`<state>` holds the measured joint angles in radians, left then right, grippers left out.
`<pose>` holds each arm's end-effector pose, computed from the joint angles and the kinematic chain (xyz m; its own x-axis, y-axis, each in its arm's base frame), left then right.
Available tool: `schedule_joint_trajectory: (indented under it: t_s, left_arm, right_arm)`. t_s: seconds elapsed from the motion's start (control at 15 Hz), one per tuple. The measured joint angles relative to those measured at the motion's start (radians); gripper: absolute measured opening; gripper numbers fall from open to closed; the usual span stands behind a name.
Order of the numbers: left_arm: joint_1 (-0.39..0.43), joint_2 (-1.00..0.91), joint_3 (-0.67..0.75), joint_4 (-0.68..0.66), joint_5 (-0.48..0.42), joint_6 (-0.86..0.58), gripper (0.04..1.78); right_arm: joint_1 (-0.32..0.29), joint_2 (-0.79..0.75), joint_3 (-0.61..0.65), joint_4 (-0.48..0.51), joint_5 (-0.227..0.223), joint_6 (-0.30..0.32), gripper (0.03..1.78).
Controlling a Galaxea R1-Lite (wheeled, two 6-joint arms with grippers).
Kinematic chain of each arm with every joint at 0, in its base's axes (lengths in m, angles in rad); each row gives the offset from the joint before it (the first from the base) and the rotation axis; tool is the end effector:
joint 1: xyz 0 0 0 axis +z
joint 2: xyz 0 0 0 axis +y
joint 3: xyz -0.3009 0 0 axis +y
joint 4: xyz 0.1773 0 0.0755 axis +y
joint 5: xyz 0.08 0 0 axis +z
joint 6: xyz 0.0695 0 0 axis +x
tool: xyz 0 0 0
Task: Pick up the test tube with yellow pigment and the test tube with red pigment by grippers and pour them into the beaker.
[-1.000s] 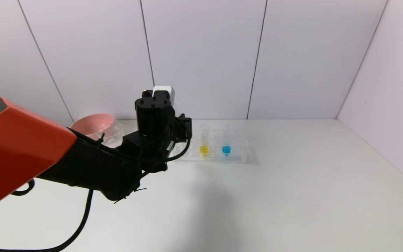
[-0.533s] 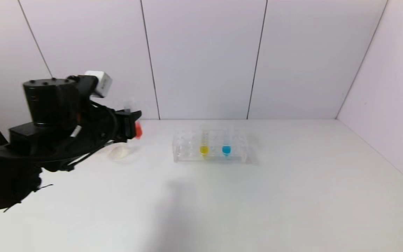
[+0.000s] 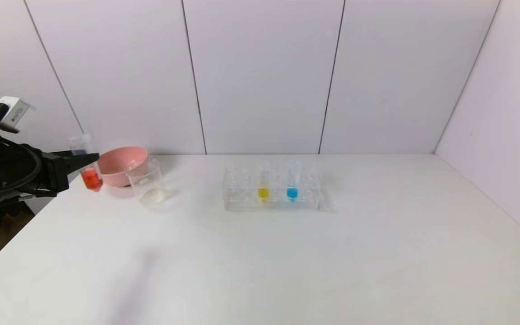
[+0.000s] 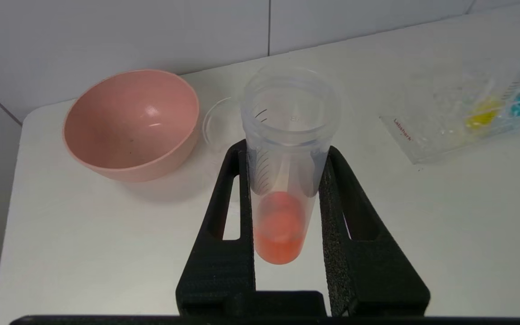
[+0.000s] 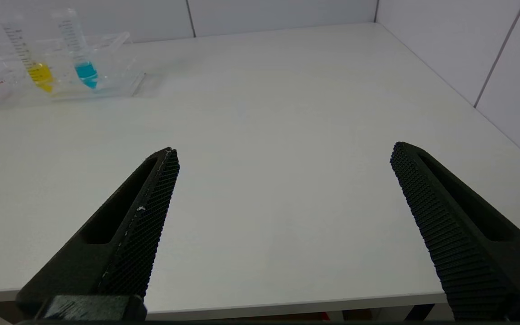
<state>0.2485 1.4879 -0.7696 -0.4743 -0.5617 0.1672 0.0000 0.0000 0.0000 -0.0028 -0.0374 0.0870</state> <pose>0.2931 0.0362 0.2065 0.9271 -0.3143 -0.2045 0.3277 0.9441 0.0346 0.0259 -0.0026 0.0759 0.9993 -0.0374 0.0028 0.0370 0.9955 0.0870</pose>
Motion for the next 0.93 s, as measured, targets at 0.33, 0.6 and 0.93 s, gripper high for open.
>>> schedule_joint_trajectory:
  t_s: [0.33,0.6,0.93]
  left_arm:
    - [0.023,0.122,-0.167,0.198,0.000,0.208,0.44]
    - [0.002,0.217,-0.332,0.368,0.015,0.330,0.44]
    - [-0.063,0.303,-0.510,0.590,0.122,0.463,0.44]
  right_arm:
    - [0.000,0.000,0.000,0.000,0.000,0.000,1.71]
    - [0.000,0.000,0.000,0.000,0.000,0.000,1.71]
    - [0.000,0.000,0.000,0.000,0.000,0.000,1.71]
